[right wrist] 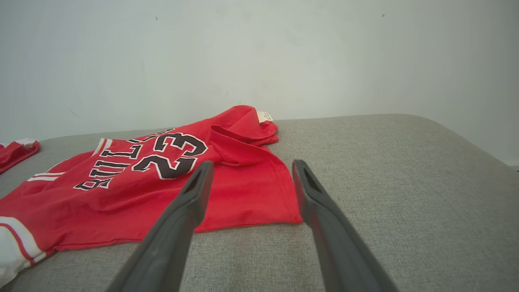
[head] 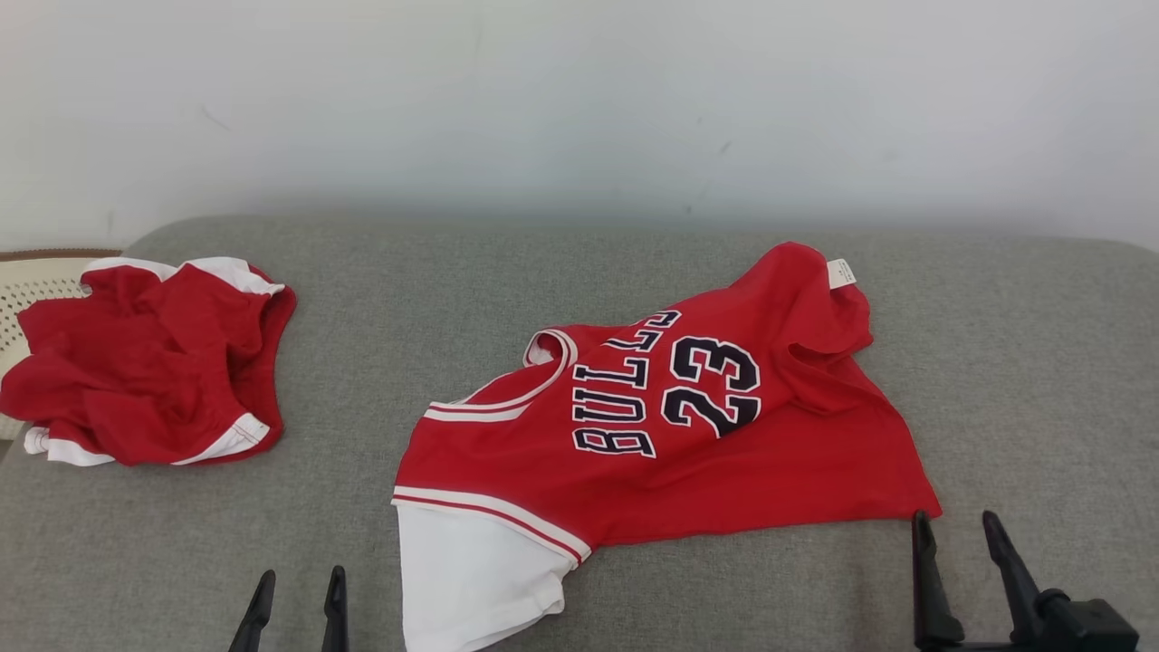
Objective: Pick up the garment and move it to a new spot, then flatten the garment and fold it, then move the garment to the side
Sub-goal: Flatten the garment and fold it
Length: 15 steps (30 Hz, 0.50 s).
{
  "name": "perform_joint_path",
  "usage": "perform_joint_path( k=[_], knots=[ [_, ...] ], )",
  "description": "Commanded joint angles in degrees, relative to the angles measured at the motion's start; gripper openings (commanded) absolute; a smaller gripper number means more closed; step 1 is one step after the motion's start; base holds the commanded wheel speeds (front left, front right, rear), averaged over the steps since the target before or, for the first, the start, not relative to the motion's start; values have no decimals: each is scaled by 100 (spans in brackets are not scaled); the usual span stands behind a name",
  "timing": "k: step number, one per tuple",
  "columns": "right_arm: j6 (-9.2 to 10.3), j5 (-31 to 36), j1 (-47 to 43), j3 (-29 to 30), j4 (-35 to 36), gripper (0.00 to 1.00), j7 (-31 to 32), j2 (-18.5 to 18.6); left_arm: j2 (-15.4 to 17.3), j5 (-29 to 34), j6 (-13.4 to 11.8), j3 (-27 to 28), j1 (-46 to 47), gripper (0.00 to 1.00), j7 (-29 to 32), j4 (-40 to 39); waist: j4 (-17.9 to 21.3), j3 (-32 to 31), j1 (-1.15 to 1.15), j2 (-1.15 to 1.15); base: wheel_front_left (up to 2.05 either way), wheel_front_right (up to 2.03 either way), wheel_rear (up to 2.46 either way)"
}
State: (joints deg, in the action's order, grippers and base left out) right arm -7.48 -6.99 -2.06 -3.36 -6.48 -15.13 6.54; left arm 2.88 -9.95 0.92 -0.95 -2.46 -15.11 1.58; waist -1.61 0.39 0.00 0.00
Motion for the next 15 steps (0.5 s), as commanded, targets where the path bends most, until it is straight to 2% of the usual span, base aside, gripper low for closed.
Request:
perform_joint_path(
  k=[1,15],
  knots=[
    [-3,68,-112,-3,-18,100,-5,-65,1,58,-20,2,-122,100,-3,-8,26,-27,0,0,0,0,0],
    [-3,330,-107,38,-255,100,-5,-219,1,207,-88,-20,-207,100,-3,-73,109,-165,0,0,0,0,0]
  ],
)
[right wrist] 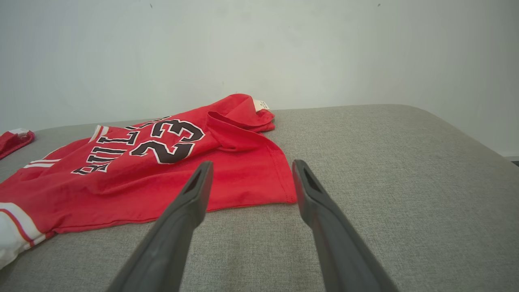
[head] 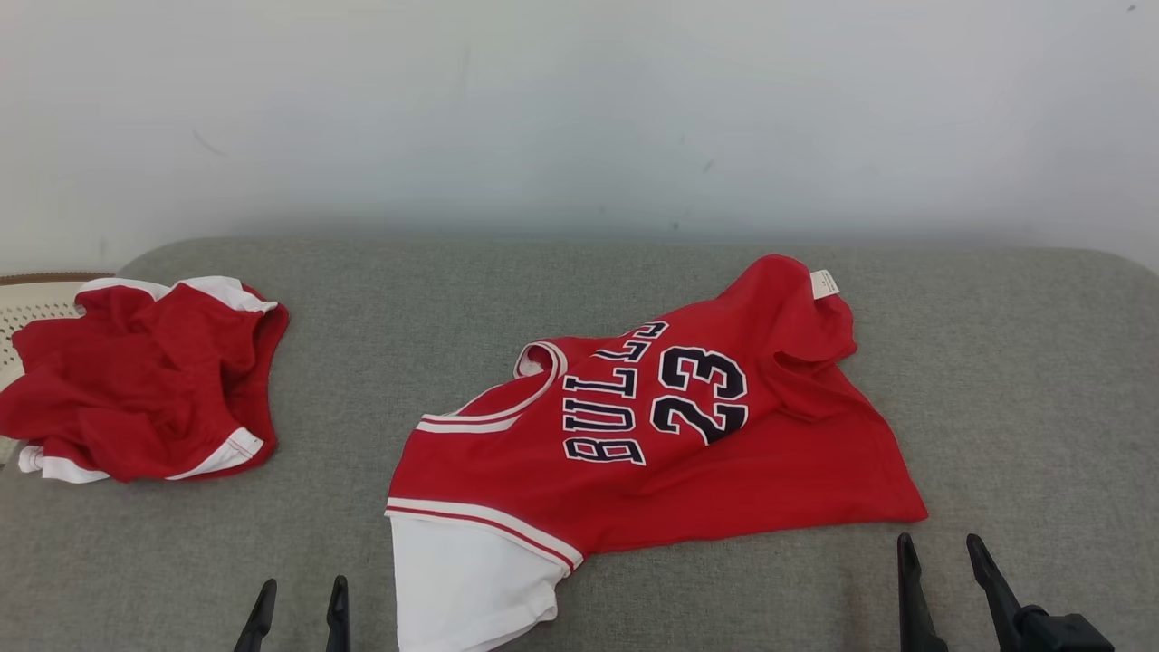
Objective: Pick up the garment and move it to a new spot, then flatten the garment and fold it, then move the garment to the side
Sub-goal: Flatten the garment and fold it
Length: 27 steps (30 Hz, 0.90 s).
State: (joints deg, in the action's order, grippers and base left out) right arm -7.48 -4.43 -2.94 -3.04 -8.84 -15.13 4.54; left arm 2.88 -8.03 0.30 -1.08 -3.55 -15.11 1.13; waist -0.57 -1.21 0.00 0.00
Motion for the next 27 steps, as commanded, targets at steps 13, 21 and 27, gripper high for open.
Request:
perform_joint_path(
  k=[13,21,27],
  knots=[
    [-3,88,57,-13,-110,100,-4,-61,0,40,-74,4,-140,100,-3,-52,59,-69,0,0,0,0,0],
    [-3,106,63,6,-143,100,-4,-72,0,35,-85,-13,-161,100,-3,-43,71,-73,0,0,0,0,0],
    [-3,117,64,3,-159,100,-4,-77,0,70,-100,-15,-161,100,-3,-35,69,-69,0,0,0,0,0]
  ],
)
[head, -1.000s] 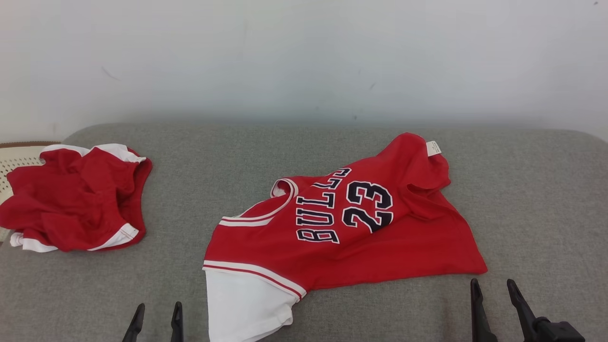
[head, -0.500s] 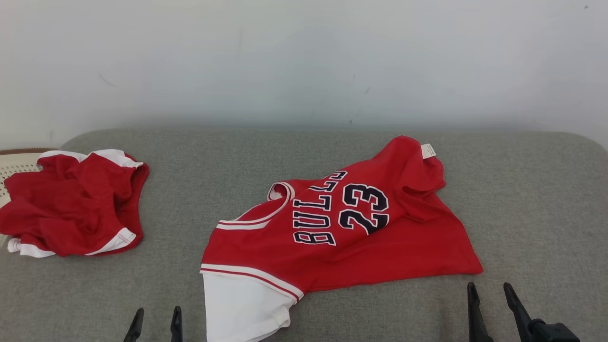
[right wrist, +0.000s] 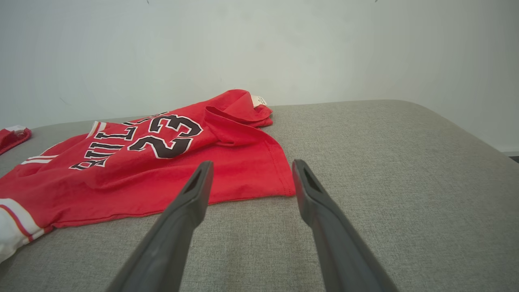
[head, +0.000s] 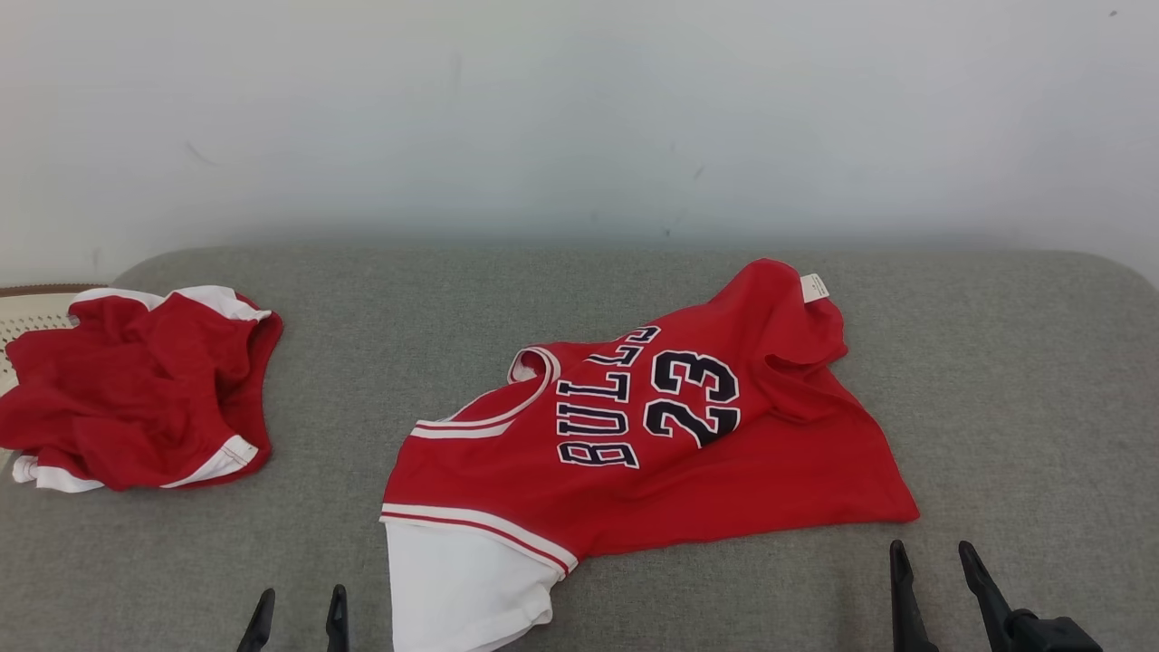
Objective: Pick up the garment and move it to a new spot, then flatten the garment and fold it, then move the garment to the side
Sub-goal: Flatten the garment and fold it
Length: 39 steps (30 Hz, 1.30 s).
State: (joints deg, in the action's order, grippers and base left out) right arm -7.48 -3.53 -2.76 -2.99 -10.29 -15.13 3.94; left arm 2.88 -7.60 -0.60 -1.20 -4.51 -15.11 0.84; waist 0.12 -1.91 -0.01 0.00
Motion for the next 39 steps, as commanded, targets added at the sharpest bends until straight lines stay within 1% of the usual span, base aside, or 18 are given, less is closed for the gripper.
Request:
perform_joint_path(
  k=[1,9,13,16,19,22,26,28,34,39],
  knots=[
    [-3,29,48,2,-15,100,-5,-17,0,22,-12,-3,-64,100,-3,-8,1,4,1,0,0,0,0],
    [-3,36,64,-25,-43,100,-4,-26,0,-33,0,21,-75,100,-3,-2,29,16,1,0,0,0,0],
    [-3,2,161,-46,-113,100,50,-2,1,-361,29,-4,-75,100,-3,69,79,58,1,0,0,0,0],
    [-3,-24,407,-50,-253,100,159,43,-1,-617,53,-88,37,100,-3,273,117,123,1,0,0,0,0],
    [-3,26,745,13,-546,100,300,122,3,-768,166,-228,231,100,-3,597,143,208,1,0,0,0,0],
    [-3,43,1130,28,-992,100,366,167,4,-879,300,-337,401,100,-3,1023,168,319,1,0,0,0,0],
    [-3,7,1655,89,-1775,100,357,291,-1,-986,399,-474,703,100,-3,1620,139,533,1,0,0,0,0],
    [-3,58,1883,130,-2152,100,332,279,7,-1067,446,-528,817,100,-3,1874,123,625,1,0,0,0,0],
    [-3,102,2463,275,-3173,100,190,342,5,-1270,554,-771,1067,100,-3,2380,55,796,1,0,0,0,0],
    [-3,214,2854,446,-3907,100,97,377,0,-1453,660,-1104,1154,100,2,2642,30,856,1,0,0,0,0]
  ],
)
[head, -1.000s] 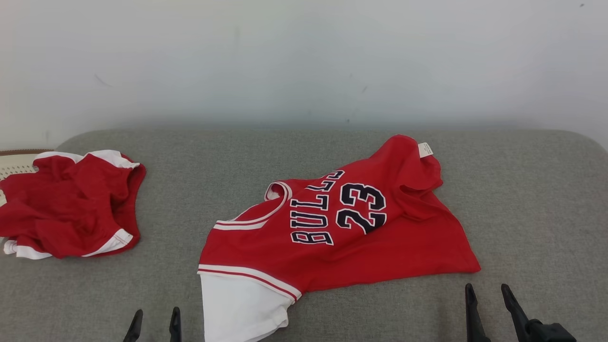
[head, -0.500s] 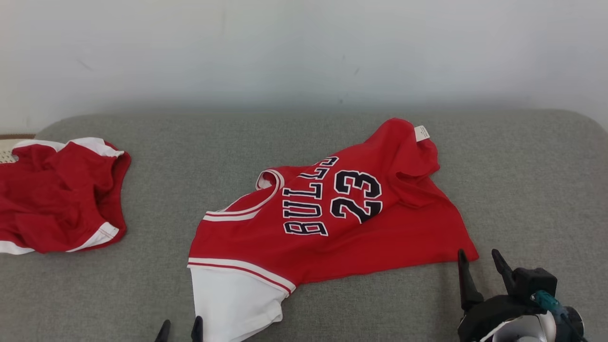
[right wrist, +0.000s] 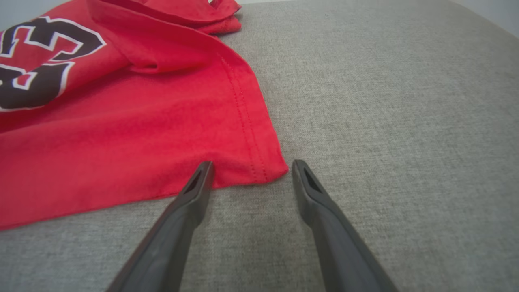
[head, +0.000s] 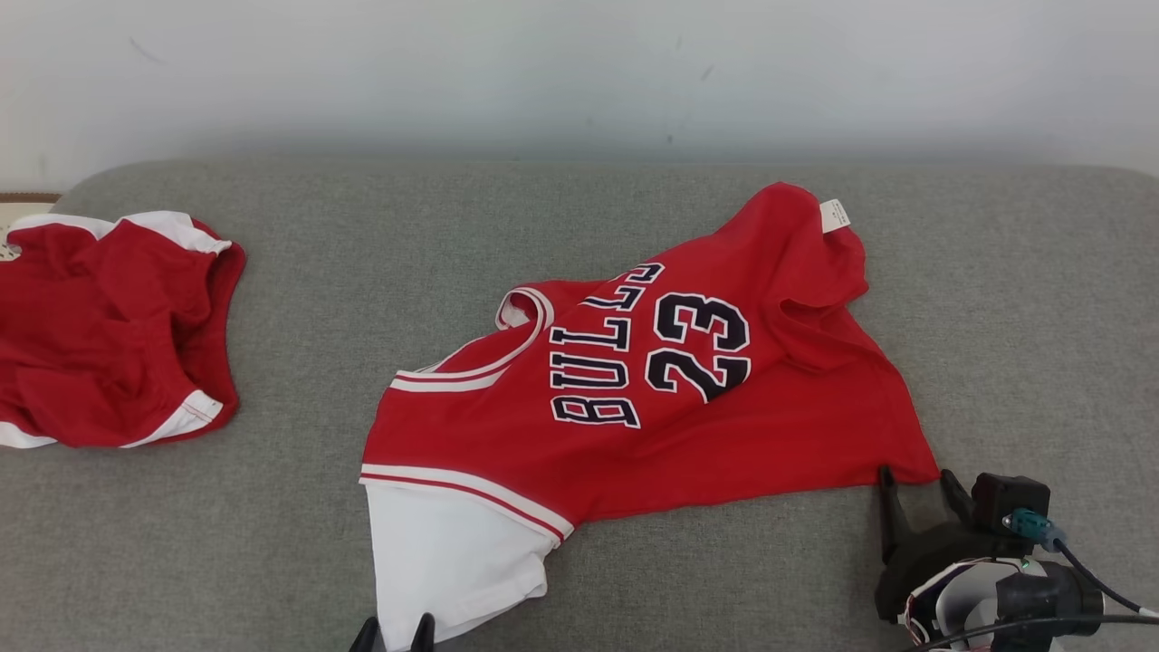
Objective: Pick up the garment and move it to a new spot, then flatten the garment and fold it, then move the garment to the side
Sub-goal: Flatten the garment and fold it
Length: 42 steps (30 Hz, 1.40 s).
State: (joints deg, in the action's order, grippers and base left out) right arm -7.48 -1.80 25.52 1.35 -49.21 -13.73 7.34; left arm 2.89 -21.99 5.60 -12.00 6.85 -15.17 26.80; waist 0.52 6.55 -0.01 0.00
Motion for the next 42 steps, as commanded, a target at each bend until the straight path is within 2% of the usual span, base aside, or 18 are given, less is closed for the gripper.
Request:
perform_joint_path(
  k=[1,7,8,9,10,11,18,22,24,29,35,39,42],
  knots=[
    [-3,62,99,46,-135,100,-57,39,0,-50,34,-81,19,100,8,66,-17,15,1,0,0,0,0],
    [-3,184,389,118,-711,100,-113,1,0,-292,53,-277,162,100,9,237,-64,16,1,0,0,0,0],
    [-3,181,415,129,-777,98,-116,-12,-1,-295,64,-321,181,100,14,300,-68,7,1,0,0,0,0],
    [-3,191,442,139,-849,45,-122,-24,-3,-321,74,-354,209,50,16,352,-72,-9,1,0,0,0,0],
    [-3,204,468,139,-900,29,-128,-33,-6,-334,85,-402,223,11,15,388,-77,-29,1,0,0,0,0],
    [-3,208,488,139,-918,0,-126,-44,-9,-340,91,-428,221,0,15,405,-81,-52,1,0,0,0,0],
    [-3,153,169,111,-464,0,-142,-24,3,-41,-18,-324,6,0,6,112,-115,-287,1,0,0,0,0],
    [-3,-27,-365,-9,112,0,-143,12,4,271,-115,-57,-370,0,3,-520,-158,-512,1,0,0,0,0],
    [-3,-161,-904,-71,620,0,-145,86,43,454,-144,165,-656,0,4,-1022,-200,-619,1,0,0,0,0],
    [-3,-453,-1558,-271,1485,0,30,-1,102,600,-104,423,-768,0,3,-1722,-90,-543,1,0,0,0,0],
    [-3,-898,-1448,-635,2753,0,716,-13,316,823,31,392,-125,0,3,-2071,158,-135,1,0,0,0,0],
    [-3,-1029,-830,-842,3326,0,1125,146,709,991,113,204,873,0,199,-2157,225,276,1,0,0,0,0],
    [-3,-1169,-14,-1008,3501,0,1401,256,1087,980,165,68,1859,0,490,-2155,241,647,1,0,0,0,0]
  ],
)
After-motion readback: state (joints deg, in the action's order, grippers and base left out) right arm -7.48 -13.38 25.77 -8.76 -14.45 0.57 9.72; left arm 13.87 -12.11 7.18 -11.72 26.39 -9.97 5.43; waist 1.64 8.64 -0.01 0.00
